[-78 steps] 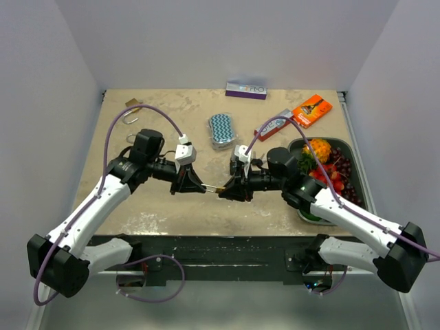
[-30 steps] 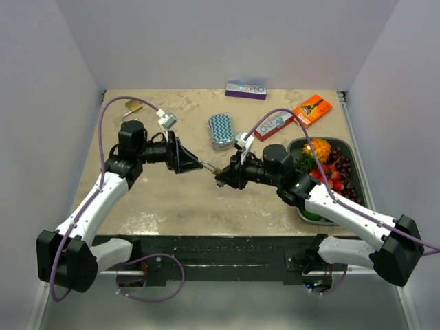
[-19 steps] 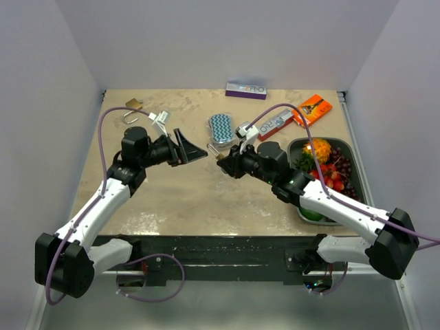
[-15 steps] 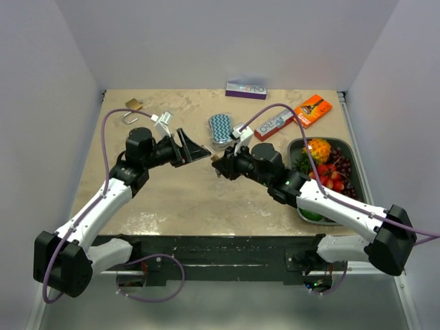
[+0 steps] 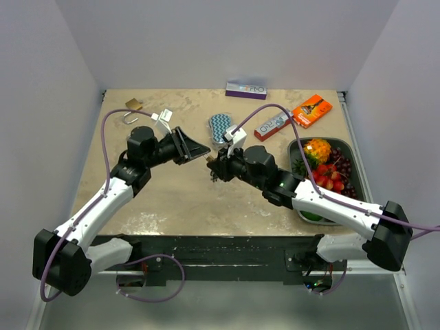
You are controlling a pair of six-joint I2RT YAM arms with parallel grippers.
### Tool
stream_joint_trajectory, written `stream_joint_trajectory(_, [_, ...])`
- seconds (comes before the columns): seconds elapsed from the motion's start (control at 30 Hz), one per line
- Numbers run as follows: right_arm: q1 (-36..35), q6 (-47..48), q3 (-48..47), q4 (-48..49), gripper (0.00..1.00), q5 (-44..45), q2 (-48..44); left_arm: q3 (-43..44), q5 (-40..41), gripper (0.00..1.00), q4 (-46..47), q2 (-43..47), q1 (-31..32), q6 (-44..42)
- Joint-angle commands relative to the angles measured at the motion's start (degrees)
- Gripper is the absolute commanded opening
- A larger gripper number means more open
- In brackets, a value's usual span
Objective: Lock with the key
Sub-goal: Lock the lock.
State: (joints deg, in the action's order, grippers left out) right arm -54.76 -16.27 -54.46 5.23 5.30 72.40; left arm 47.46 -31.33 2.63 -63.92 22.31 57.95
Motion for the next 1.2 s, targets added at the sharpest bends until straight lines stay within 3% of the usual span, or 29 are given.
stream_joint_trajectory(0.0, [-0.61,0.89,-3.46,4.87,0.0,2.7,-0.16,-1.32,-1.28,0.23,4.4,1.34,0.37,2.69])
stream_joint_trajectory(0.07, [-0.7,0.89,-3.46,4.87,0.0,2.87,0.02,-1.32,-1.71,0.15,4.92,1.26,0.37,3.22])
stream_joint_trajectory(0.13, [-0.7,0.98,-3.46,4.87,0.0,1.56,-0.07,-1.15,-2.06,0.0,4.93,0.99,0.37,3.39])
stream_joint_trajectory(0.17, [-0.7,0.98,-3.55,4.09,0.2,0.77,-0.24,-0.97,-2.33,0.0,4.75,0.9,0.28,3.22])
stream_joint_trajectory(0.27, [-0.61,0.98,-2.94,1.81,0.63,-0.73,-1.82,-0.62,-3.91,0.0,4.4,0.81,-0.94,3.13])
stream_joint_trajectory(0.37, [0.44,1.5,-2.06,-0.91,0.69,-3.36,-3.4,-0.79,-5.32,0.0,5.45,1.52,-2.18,3.31])
stream_joint_trajectory(0.53, [1.15,4.4,-0.48,-2.69,0.59,-7.93,-4.55,-1.41,-6.37,0.0,7.29,3.54,-2.18,4.53])
stream_joint_trajectory(0.63, [1.24,6.16,-0.04,-2.07,0.47,-9.43,-4.72,-1.23,-6.99,0.0,7.03,3.8,-2.18,4.63])
stream_joint_trajectory(0.83, [1.24,7.39,-0.3,-0.93,0.38,-12.95,-3.5,-1.58,-6.99,0.0,7.91,4.07,-2.18,5.59])
stream_joint_trajectory(1.1, [1.15,8.54,0.05,-2.68,0.0,-12.86,-4.63,-1.93,-5.94,0.0,7.39,4.07,-2.62,5.68])
stream_joint_trajectory(1.17, [1.24,8.36,0.66,-3.65,0.0,-13.12,-5.25,-2.02,-5.84,0.0,7.73,3.2,-3.67,6.64])
